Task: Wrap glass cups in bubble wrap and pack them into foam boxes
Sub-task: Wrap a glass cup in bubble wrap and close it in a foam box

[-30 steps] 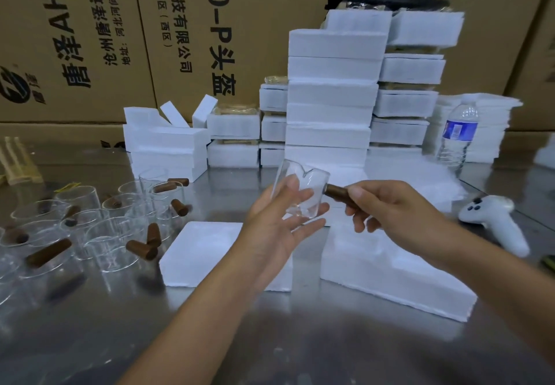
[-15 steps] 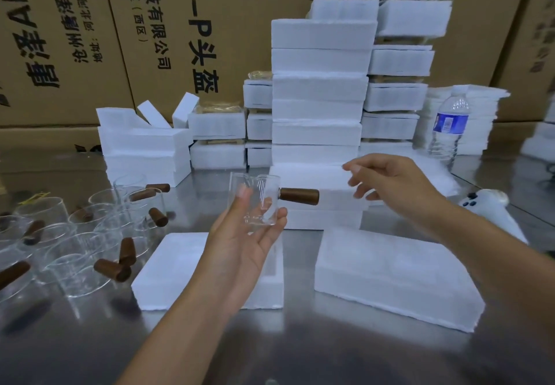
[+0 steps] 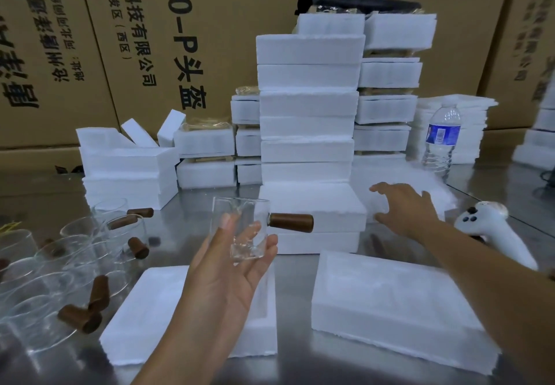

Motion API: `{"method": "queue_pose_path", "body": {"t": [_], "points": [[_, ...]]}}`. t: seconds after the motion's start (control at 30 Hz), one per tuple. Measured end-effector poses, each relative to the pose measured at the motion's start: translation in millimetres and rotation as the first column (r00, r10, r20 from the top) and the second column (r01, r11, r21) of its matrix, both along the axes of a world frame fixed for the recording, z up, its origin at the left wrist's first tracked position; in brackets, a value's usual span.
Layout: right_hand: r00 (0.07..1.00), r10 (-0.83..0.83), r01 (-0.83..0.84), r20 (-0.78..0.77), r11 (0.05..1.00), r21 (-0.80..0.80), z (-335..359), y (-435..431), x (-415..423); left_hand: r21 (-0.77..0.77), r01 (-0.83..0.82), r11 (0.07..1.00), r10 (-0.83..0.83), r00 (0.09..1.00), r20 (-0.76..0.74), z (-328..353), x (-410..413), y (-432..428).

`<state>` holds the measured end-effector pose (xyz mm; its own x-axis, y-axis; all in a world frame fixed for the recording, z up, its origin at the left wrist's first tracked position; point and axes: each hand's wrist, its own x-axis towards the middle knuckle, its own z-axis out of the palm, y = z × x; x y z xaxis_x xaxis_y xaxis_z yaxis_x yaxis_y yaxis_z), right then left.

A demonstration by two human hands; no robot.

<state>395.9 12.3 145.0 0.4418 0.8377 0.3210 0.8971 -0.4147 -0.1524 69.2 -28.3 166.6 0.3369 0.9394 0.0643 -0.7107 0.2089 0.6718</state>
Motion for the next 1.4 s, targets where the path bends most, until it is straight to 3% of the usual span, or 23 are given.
{"method": "queue_pose_path", "body": {"t": [0.1,0.17,0.63,0.83,1.0,1.07,1.17,1.23,1.3,1.4], "points": [[0.988,-0.049,0.053,0.148,0.998,-0.023,0.3,5.2,-4.1,0.001,0.015,1.000,-0.015,1.000,0.016,-0.5,0.7,1.0],[0.985,-0.066,0.075,0.159,0.996,-0.053,-0.9,7.5,-8.3,0.001,0.023,1.000,-0.023,1.000,0.013,-1.3,0.8,1.6],[0.986,-0.103,0.096,-0.130,0.994,-0.059,5.6,4.9,-12.4,0.023,0.059,0.998,-0.059,0.998,0.002,-3.2,2.0,1.9],[0.957,-0.106,0.169,-0.271,0.961,0.220,23.6,-6.4,-13.8,0.020,0.076,0.997,-0.076,0.997,0.024,-3.5,-0.7,2.8],[0.944,-0.014,0.182,-0.330,0.856,0.484,50.0,-13.2,-27.7,0.014,0.103,0.995,-0.104,0.993,0.048,-3.4,-5.9,4.6],[0.952,0.005,0.158,-0.305,0.848,0.505,59.1,-14.4,-34.2,0.003,0.102,0.995,-0.102,0.993,0.052,-3.1,-7.0,4.6],[0.969,-0.036,0.136,-0.244,0.902,0.409,63.1,-16.0,-38.5,-0.019,0.093,0.995,-0.092,0.995,0.045,-3.7,-7.7,4.2],[0.956,-0.050,0.165,-0.288,0.906,0.390,61.4,-17.3,-38.9,-0.024,0.097,0.995,-0.096,0.995,0.035,-3.9,-8.0,3.9],[0.916,0.003,0.210,-0.402,0.848,0.487,60.6,-17.9,-42.3,-0.028,0.099,0.995,-0.098,0.995,0.037,-4.1,-9.1,3.9],[0.813,0.245,0.237,-0.529,0.690,0.684,66.6,-21.8,-59.8,-0.022,0.106,0.994,-0.104,0.991,0.081,-3.2,-10.7,4.5]]}}
